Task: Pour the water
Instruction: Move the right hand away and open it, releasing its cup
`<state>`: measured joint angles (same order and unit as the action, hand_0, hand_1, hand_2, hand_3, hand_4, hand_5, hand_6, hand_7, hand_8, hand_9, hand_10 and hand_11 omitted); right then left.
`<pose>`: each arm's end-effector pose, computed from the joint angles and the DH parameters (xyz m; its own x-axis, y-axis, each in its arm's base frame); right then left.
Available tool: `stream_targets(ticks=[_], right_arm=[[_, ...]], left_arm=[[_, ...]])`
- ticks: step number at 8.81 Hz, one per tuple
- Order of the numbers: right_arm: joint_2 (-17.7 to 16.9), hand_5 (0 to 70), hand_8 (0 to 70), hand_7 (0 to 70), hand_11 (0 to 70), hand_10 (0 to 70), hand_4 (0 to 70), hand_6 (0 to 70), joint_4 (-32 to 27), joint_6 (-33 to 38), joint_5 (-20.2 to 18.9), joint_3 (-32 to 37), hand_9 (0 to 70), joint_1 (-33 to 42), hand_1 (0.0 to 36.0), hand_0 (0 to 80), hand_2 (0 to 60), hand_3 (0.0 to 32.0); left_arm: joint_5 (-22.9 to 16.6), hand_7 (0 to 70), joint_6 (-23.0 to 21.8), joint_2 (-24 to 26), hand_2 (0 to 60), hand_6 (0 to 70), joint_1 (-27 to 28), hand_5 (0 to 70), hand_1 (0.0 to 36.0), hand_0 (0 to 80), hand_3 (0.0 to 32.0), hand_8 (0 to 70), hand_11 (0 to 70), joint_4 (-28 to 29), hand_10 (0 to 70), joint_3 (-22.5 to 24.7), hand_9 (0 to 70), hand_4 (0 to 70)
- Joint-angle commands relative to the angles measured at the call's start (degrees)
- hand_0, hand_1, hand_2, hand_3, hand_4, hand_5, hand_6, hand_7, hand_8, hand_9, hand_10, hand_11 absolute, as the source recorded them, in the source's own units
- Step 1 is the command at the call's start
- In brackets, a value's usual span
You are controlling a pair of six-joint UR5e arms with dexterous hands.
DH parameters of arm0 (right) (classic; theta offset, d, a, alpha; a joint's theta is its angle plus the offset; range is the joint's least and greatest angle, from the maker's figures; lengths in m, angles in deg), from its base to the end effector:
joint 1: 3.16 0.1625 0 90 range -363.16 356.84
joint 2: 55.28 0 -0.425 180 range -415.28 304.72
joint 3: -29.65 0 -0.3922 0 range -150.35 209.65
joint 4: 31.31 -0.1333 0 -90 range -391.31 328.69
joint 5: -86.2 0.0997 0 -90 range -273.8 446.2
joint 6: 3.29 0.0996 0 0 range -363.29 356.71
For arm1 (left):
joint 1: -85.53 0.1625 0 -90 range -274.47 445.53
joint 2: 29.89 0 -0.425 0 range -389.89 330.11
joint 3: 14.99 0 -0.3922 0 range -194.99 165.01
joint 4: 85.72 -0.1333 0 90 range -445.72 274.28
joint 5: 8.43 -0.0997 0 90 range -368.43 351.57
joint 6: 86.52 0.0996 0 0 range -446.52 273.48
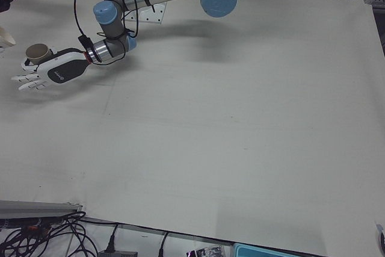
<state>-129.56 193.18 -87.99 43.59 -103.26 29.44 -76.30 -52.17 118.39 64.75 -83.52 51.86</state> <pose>-0.2333 -0.3944 0.3169 -0.2942 -0.1139 0.9489 -0.9429 0.1972 -0.2686 0.7024 -0.4492 0.1836 -0.8225 -0.5059 -0.2601 -0.1246 0.6063 -0.7854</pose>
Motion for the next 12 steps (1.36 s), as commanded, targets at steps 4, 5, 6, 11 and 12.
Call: stream_targets(ticks=[4,5,6,11,12], right_arm=[[-10.24,39.8,17.1,34.4,19.3,11.6,70.0,42.3,-0.37,34.26,-15.19,-6.22,17.3,17.99,35.5,80.0,37.3,0.0],[-13.49,36.5,18.1,33.8,20.0,12.2,69.5,42.8,-0.54,39.91,-15.39,-6.22,18.2,20.63,31.8,80.0,33.6,0.0],[-14.83,32.5,18.5,31.8,20.8,12.9,61.4,41.3,-0.80,41.27,-17.40,-6.22,19.2,23.53,27.6,70.6,28.8,0.0],[-19.21,24.1,25.1,28.3,24.1,15.6,39.0,39.1,-19.21,43.56,-32.86,4.12,30.0,34.80,17.7,56.2,15.0,0.0],[-21.93,23.6,25.3,28.3,23.6,15.3,38.3,38.9,-28.23,44.00,-35.67,8.41,30.3,36.64,17.3,56.2,13.4,0.0]], left_arm=[[-5.33,12.5,-6.19,-1.84,60.0,9.9,-7.16,70.0,36.0,64.2,0.0,2.0,5.8,-9.31,1.6,7.76,2.2,35.4],[-5.42,12.1,-9.18,-4.47,60.0,9.6,-9.35,70.0,36.0,64.0,0.0,1.9,6.1,-9.23,1.8,8.11,2.1,35.0],[-5.51,12.0,-10.69,-6.49,60.0,9.4,-11.55,70.0,36.0,63.4,0.0,1.8,6.1,-9.23,1.9,8.55,2.1,34.7],[-13.24,12.1,-12.55,-18.96,60.0,9.6,-28.50,70.0,36.0,62.3,0.0,1.9,7.0,0.50,2.5,8.21,2.3,34.9],[-13.77,12.1,-12.99,-22.30,60.0,9.6,-31.40,70.0,36.0,62.6,0.0,2.0,7.4,3.22,2.8,8.03,2.4,35.2]])
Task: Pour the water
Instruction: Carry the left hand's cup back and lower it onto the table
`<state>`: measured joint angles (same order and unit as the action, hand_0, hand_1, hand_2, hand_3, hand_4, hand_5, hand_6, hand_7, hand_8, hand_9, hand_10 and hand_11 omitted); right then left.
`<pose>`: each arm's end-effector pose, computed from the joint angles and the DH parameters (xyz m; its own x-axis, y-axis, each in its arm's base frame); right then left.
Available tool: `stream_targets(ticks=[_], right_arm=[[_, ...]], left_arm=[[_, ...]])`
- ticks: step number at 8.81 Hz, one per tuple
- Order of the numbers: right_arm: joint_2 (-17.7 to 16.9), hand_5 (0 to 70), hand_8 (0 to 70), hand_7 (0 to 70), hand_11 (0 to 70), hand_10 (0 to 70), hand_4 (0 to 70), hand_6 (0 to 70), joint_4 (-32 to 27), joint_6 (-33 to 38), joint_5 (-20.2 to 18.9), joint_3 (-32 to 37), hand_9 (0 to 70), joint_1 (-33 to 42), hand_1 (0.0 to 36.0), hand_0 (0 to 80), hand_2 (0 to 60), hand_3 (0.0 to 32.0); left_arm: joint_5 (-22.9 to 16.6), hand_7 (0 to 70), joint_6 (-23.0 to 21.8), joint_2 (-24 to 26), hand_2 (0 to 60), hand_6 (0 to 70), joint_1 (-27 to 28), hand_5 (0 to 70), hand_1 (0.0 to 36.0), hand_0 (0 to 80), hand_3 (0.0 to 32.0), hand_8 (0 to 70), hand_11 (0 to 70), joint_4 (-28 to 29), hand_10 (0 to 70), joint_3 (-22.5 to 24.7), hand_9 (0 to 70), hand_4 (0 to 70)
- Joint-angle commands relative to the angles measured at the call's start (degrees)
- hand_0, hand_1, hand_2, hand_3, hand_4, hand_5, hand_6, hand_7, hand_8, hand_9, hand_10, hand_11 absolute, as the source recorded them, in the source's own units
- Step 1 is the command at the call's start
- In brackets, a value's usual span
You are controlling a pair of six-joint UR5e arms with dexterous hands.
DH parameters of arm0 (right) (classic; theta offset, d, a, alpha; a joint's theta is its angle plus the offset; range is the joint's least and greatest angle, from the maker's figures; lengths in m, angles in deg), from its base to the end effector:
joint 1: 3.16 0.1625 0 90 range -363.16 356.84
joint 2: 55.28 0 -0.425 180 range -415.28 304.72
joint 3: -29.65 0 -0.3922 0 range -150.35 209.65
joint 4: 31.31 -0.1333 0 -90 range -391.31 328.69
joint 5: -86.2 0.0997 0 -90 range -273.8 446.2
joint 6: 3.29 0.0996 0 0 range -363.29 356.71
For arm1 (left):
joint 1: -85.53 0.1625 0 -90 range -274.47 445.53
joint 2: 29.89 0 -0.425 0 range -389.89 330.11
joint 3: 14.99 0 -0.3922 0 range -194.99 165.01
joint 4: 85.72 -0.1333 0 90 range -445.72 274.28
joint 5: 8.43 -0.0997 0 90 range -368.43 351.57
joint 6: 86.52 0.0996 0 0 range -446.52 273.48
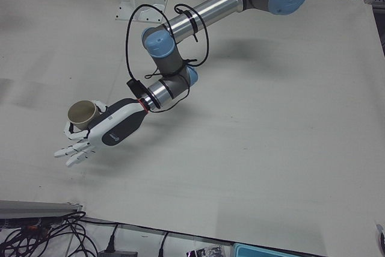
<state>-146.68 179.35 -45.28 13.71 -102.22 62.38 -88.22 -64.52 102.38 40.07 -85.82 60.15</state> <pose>-0.0164 -0.4304 0.4149 -0.7836 -0.0108 0.6211 -0.6104 0.1989 -0.7667 0.4303 -0.6525 0.3401 -0.8734 -0.4134 -0.2574 0.0058 0.5197 -0.8543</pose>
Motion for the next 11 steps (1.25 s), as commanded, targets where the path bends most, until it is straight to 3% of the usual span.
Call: stream_targets(ticks=[1,3,4,5,8,10,11], right_arm=[[-5.10,22.4,26.0,28.4,25.4,16.5,35.5,38.0,-21.10,3.13,-8.43,13.07,31.9,4.85,16.4,55.7,10.9,0.0],[-6.32,23.4,26.7,30.7,24.4,15.8,37.1,38.9,-25.45,4.82,-8.90,19.34,32.9,6.09,17.0,57.3,9.5,0.0],[-6.51,21.1,26.3,28.1,25.5,16.5,31.1,35.1,-31.92,4.99,-8.81,24.85,33.0,6.00,16.3,55.8,8.2,0.0],[-6.42,20.5,27.0,27.3,27.5,17.9,30.2,34.0,-36.33,5.08,-8.63,29.69,34.6,5.92,15.4,54.8,7.9,0.0],[-6.60,20.8,26.3,27.9,25.3,16.3,32.8,33.5,-37.08,4.99,-8.72,30.88,33.4,6.00,16.4,55.8,8.9,0.0],[-6.51,20.9,25.8,27.9,24.3,15.6,32.6,33.1,-36.99,4.99,-8.72,30.62,32.8,6.00,16.6,56.3,8.3,0.0],[-6.51,21.3,25.5,28.2,23.4,15.1,33.1,33.2,-36.99,5.08,-8.81,30.27,32.4,6.44,16.9,56.8,8.0,0.0]], left_arm=[[-1.86,12.6,-0.90,-8.06,60.0,10.2,-7.96,70.0,36.0,62.3,0.0,2.2,7.7,7.11,3.1,-0.26,2.6,36.1],[-1.78,12.5,-0.90,-12.45,60.0,10.1,-8.59,70.0,36.0,62.0,0.0,2.2,7.7,10.71,3.1,-0.61,2.7,35.9],[-1.60,12.4,-0.90,-14.83,60.0,9.9,-8.59,70.0,36.0,61.8,0.0,2.2,7.9,12.99,3.3,-0.70,2.7,35.7],[-1.60,12.5,-0.90,-17.11,60.0,10.0,-8.59,70.0,36.0,61.3,0.0,2.3,8.3,15.89,3.5,-2.18,2.8,35.7],[-1.08,12.1,-0.38,-21.00,60.0,9.7,-8.50,70.0,36.0,61.3,0.0,2.3,8.9,24.77,4.0,-10.95,2.9,35.7],[0.76,11.6,-0.11,-21.87,60.0,9.2,-8.33,70.0,35.9,60.1,0.0,2.5,9.3,27.07,4.5,-15.10,3.1,35.3],[1.29,11.4,0.15,-22.49,58.0,9.0,-8.41,70.0,33.1,60.6,0.0,2.4,9.3,28.99,4.5,-16.94,3.0,35.5]])
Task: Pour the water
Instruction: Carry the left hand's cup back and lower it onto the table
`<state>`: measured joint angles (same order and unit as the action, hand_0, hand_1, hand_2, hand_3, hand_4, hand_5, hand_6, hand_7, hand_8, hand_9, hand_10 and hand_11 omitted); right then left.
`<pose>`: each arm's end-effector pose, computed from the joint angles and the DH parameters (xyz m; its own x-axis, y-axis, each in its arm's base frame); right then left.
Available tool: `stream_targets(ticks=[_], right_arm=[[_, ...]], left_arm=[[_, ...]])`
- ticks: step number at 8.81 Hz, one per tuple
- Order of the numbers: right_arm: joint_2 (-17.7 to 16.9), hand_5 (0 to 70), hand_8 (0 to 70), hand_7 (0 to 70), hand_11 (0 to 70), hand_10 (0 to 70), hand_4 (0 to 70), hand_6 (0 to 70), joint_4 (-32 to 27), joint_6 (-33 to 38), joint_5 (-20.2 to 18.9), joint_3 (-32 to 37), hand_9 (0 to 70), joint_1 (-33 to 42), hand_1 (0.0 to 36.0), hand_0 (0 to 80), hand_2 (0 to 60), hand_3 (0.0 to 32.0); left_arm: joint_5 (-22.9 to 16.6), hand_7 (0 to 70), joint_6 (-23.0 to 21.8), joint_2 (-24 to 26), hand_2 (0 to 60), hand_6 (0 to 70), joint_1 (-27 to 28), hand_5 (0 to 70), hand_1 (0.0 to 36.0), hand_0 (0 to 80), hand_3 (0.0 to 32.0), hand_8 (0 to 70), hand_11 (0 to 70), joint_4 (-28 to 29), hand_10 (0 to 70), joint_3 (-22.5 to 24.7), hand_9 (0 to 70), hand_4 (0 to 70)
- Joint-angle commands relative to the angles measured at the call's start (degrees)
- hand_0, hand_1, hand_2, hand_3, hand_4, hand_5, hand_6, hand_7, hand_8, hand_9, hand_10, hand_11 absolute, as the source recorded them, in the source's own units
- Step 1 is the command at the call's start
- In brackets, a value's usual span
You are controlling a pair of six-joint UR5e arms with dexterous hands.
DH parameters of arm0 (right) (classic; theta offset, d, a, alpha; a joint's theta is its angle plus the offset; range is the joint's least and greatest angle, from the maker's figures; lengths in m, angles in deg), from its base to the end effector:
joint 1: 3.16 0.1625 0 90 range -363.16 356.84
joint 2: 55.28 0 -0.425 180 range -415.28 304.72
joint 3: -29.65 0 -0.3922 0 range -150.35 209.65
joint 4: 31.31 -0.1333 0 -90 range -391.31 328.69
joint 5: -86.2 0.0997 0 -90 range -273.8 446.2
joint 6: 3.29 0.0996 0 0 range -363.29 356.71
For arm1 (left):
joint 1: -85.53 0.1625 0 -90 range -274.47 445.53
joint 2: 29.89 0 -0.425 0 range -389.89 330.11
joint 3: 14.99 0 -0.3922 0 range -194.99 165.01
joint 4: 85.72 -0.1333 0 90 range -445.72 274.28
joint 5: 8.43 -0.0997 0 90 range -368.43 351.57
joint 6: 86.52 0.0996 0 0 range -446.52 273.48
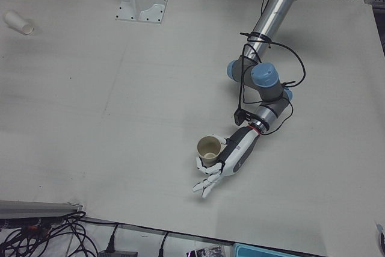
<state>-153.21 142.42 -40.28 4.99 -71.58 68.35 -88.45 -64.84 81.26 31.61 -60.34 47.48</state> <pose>-0.0008 -0.4706 0.6428 -0.8185 0.0413 0.5730 -0.5506 0.2285 -0.8029 0.2719 -0.6288 0.6648 -0.9002 -0.3187 -0.2969 0.1515 0.4099 -0.8995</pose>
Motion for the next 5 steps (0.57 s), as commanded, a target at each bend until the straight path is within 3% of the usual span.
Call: stream_targets(ticks=[1,2,3,5], right_arm=[[0.11,21.4,25.1,28.2,22.7,14.6,33.3,33.1,0.03,0.08,-0.09,-0.54,31.8,0.82,17.1,56.9,8.0,0.0],[0.11,21.5,24.7,28.4,21.6,13.8,33.5,32.8,0.03,0.08,-0.18,-0.80,31.1,1.08,17.2,57.1,7.7,0.0],[0.11,21.8,24.3,28.6,21.0,13.3,34.0,32.9,0.03,0.08,-0.18,-1.76,30.5,1.09,17.5,57.5,7.7,0.0],[0.11,22.1,24.1,29.2,20.5,13.0,35.6,33.5,0.12,0.17,-0.18,-2.03,30.1,1.35,17.5,57.7,7.9,0.0]], left_arm=[[1.62,11.3,0.55,-2.07,37.1,9.1,0.13,70.0,28.3,61.6,0.0,2.6,9.7,3.88,4.9,-4.55,3.1,36.3],[1.62,11.3,0.90,-2.69,11.6,9.1,0.04,66.5,22.8,63.3,0.0,2.7,8.9,3.89,4.6,-4.64,3.0,37.1],[1.62,10.9,0.90,-3.13,0.0,8.7,0.04,51.2,16.0,61.9,0.0,2.4,7.6,4.32,3.9,-4.55,2.3,37.4],[1.53,10.2,0.91,-3.31,0.0,7.9,0.13,37.6,10.9,61.4,0.0,2.0,5.7,3.98,2.8,-4.55,1.5,37.7]])
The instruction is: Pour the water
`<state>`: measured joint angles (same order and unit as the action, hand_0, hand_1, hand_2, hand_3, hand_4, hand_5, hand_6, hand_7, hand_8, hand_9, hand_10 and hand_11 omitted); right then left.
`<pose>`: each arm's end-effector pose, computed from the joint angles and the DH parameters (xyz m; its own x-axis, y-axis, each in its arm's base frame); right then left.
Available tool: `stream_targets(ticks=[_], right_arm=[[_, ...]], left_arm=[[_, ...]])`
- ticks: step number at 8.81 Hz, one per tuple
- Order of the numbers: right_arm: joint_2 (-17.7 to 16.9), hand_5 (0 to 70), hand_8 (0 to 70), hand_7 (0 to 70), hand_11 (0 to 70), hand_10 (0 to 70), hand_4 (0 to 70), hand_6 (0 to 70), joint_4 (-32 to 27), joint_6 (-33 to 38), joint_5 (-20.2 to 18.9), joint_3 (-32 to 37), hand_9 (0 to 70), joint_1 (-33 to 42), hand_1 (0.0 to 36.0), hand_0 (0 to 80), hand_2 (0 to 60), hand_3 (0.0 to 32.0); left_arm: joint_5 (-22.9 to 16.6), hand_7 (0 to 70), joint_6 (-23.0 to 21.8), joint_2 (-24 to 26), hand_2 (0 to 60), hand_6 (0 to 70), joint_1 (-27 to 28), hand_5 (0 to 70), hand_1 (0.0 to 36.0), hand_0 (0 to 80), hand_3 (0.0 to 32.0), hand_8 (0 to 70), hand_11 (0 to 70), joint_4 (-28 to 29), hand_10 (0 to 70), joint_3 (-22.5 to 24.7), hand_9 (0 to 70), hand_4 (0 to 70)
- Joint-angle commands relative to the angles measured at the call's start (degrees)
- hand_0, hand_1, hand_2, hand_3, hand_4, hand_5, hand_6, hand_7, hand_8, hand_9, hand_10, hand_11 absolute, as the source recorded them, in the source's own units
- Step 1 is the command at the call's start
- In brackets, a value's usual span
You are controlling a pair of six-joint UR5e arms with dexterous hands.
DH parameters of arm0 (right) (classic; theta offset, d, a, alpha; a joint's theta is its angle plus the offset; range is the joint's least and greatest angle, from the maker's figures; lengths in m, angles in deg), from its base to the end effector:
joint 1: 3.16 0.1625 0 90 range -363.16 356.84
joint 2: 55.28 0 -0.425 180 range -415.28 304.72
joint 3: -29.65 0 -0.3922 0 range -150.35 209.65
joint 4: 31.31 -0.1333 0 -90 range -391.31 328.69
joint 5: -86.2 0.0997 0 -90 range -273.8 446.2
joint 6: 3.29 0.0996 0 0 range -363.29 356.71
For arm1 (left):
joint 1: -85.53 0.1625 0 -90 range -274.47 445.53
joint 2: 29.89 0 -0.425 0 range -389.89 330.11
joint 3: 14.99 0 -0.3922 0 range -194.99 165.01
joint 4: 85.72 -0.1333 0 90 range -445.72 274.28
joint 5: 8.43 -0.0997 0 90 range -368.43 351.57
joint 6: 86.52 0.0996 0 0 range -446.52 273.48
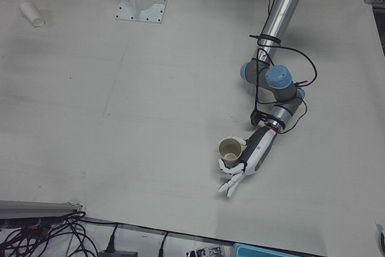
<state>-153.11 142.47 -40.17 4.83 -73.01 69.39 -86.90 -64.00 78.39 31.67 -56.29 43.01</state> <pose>0.0069 -0.4725 0.6295 -0.8243 0.0150 0.5660 -0.5466 0.2399 -0.8023 0.2509 -0.6034 0.7286 -0.8969 -0.3065 -0.3187 0.1990 0.3638 -0.9100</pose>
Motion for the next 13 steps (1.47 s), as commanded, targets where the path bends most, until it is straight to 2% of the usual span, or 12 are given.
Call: stream_targets(ticks=[1,2,3,5,7,9,10,11,12,13], right_arm=[[-0.08,22.3,24.0,29.4,20.1,12.7,36.4,33.6,0.06,0.06,-0.02,-0.87,29.9,0.48,17.6,57.9,7.9,0.0],[-0.08,22.2,23.7,29.1,19.8,12.5,35.9,33.0,0.06,0.23,-0.02,-0.87,29.5,0.92,17.6,58.1,7.4,0.0],[-0.08,22.0,23.5,29.0,19.6,12.4,35.8,32.8,0.06,0.76,-0.11,-1.04,29.4,1.45,17.5,57.8,7.6,0.0],[-0.17,22.1,23.2,29.0,19.2,12.1,35.9,32.3,0.06,0.85,-0.02,-0.70,29.1,2.24,17.7,57.9,7.7,0.0],[-0.17,21.4,23.2,28.2,19.0,12.1,36.3,31.0,0.06,0.85,0.07,-0.34,28.9,2.24,16.3,56.3,7.3,0.0],[0.01,21.4,23.4,28.4,18.8,12.0,37.3,31.4,-0.02,0.94,0.16,-0.17,29.0,3.20,15.9,56.0,6.6,0.0],[0.18,21.5,23.0,28.5,18.1,11.5,37.6,31.2,-0.02,2.07,0.33,0.18,28.4,4.69,15.3,56.0,4.7,0.0],[1.05,21.6,23.0,28.8,17.6,11.2,38.2,31.3,-0.02,6.52,0.68,2.62,28.4,4.62,14.4,55.6,2.5,0.0],[4.63,21.8,23.3,30.2,17.2,11.2,39.1,31.5,-0.20,12.31,0.60,9.26,28.9,4.96,11.1,53.4,0.0,0.0],[7.62,21.3,23.3,32.1,15.2,10.1,37.2,31.5,-4.29,17.06,0.16,16.37,28.6,6.36,5.7,50.5,0.0,0.0]], left_arm=[[-0.02,10.0,0.07,-0.44,0.0,7.4,0.07,24.8,8.3,60.3,0.0,1.7,4.5,-0.16,2.1,0.01,0.9,38.1],[-0.02,9.6,0.07,-0.35,0.0,6.9,0.07,14.4,5.8,59.0,0.0,1.2,3.0,-0.42,1.2,0.01,0.5,38.6],[0.07,9.5,0.07,-0.27,0.0,6.7,0.07,10.2,4.7,58.5,0.0,1.1,2.5,-0.60,0.9,0.35,0.5,38.4],[-0.28,9.4,-0.98,-0.27,0.0,6.5,-1.93,6.8,4.4,58.3,0.0,1.0,1.8,-2.09,0.4,1.75,0.5,37.0],[-0.72,10.0,-3.78,0.00,0.0,6.3,-5.89,0.0,3.7,57.1,0.0,0.3,0.0,-5.33,0.0,2.91,0.6,29.4],[-1.68,9.5,-6.16,0.08,0.0,5.4,-11.49,0.0,2.2,55.0,0.0,0.0,0.0,-8.42,0.0,3.87,0.5,25.7],[-5.52,9.7,-7.65,1.30,0.0,5.6,-16.23,0.0,1.6,54.3,0.0,0.1,0.0,-10.51,0.0,4.92,0.5,26.3],[-8.78,10.5,-7.66,2.45,0.0,6.4,-20.11,0.0,2.0,54.6,0.0,0.2,0.0,-14.02,0.0,7.97,0.7,27.9],[-11.07,10.9,-7.75,3.42,0.0,6.6,-22.23,0.0,2.5,55.0,0.0,0.3,0.0,-17.62,0.0,11.48,0.7,28.6],[-12.83,11.4,-8.36,3.51,0.0,7.1,-23.47,0.0,2.6,55.0,0.0,0.4,0.0,-20.87,0.0,15.44,0.8,29.2]])
